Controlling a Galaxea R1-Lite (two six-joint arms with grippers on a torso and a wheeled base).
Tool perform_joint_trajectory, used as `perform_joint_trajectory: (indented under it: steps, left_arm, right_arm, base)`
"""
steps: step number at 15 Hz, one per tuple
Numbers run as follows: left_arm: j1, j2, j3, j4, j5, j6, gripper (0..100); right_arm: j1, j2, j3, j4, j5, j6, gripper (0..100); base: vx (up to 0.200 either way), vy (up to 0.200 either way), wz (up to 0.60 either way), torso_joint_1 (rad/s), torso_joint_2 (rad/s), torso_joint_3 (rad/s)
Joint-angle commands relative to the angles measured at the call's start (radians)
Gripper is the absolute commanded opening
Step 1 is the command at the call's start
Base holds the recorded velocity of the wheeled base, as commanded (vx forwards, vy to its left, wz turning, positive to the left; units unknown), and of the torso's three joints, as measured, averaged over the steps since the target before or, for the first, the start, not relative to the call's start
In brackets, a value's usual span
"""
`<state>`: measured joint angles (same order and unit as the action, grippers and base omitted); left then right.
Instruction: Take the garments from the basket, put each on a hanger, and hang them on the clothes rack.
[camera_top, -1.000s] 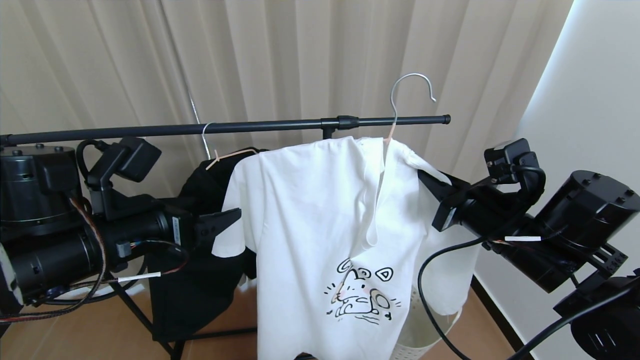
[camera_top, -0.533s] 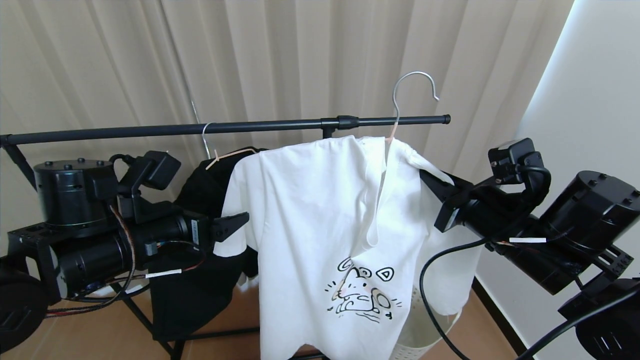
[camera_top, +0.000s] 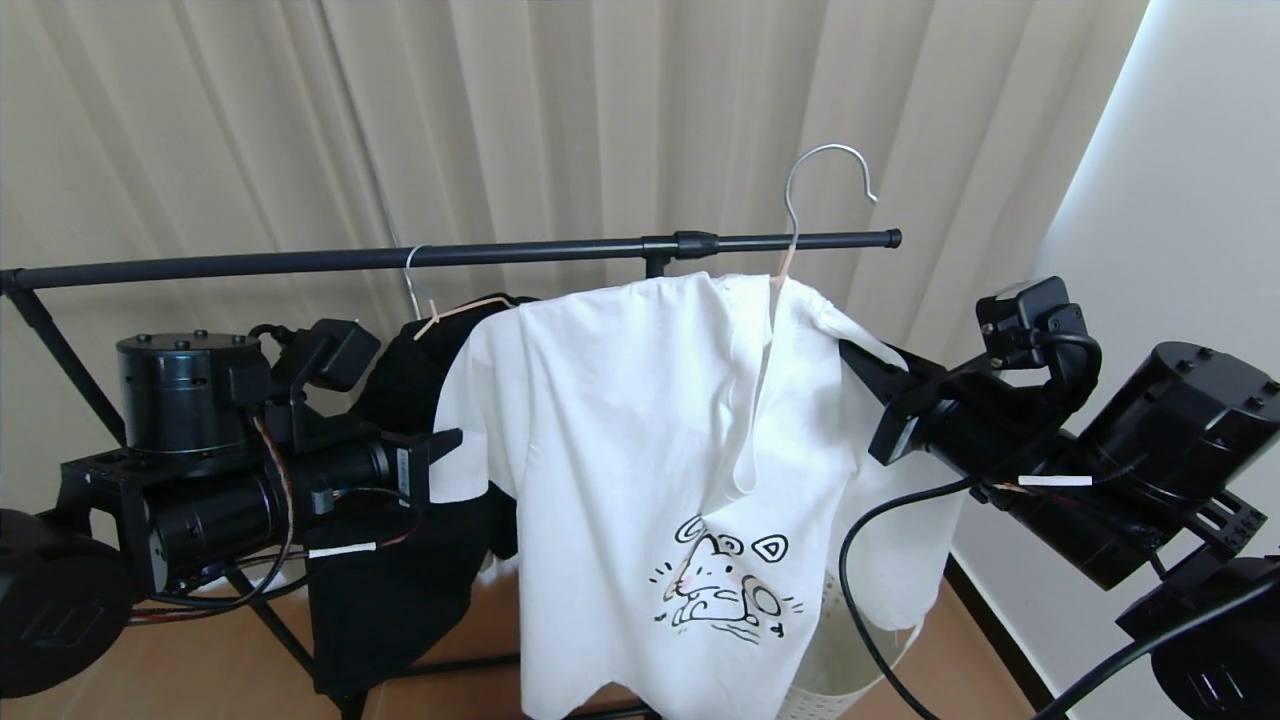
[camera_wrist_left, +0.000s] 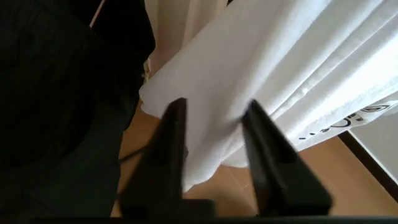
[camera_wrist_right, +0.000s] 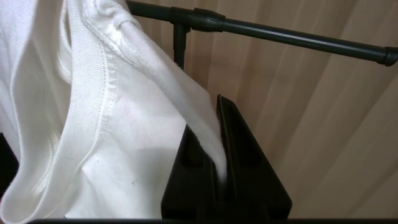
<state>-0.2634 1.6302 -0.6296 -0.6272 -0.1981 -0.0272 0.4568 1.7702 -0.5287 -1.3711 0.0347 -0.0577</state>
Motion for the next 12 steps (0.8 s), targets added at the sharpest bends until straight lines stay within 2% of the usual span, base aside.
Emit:
perform_joint_trajectory:
  steps: [1, 9, 12]
  left_arm:
    - [0.001, 0.01, -0.002, 0.0, 0.0, 0.0, 0]
    - [0.052, 0.019, -0.013, 0.0, 0.0, 0.003, 0]
    - [0.084, 0.042, -0.013, -0.006, -0.001, 0.006, 0]
  right_arm:
    - [0.0, 0.0, 0.0, 0.0, 0.001, -0.001, 0]
    - [-0.006, 0.002, -0.013, 0.0, 0.001, -0.001, 0]
    - [-0.036, -0.002, -0.028, 0.0, 0.008, -0.001, 0]
  base:
    - [0.0, 0.0, 0.0, 0.0, 0.0, 0.0]
    - [0.0, 0.0, 0.0, 0.0, 0.0, 0.0]
    - [0.0, 0.0, 0.0, 0.0, 0.0, 0.0]
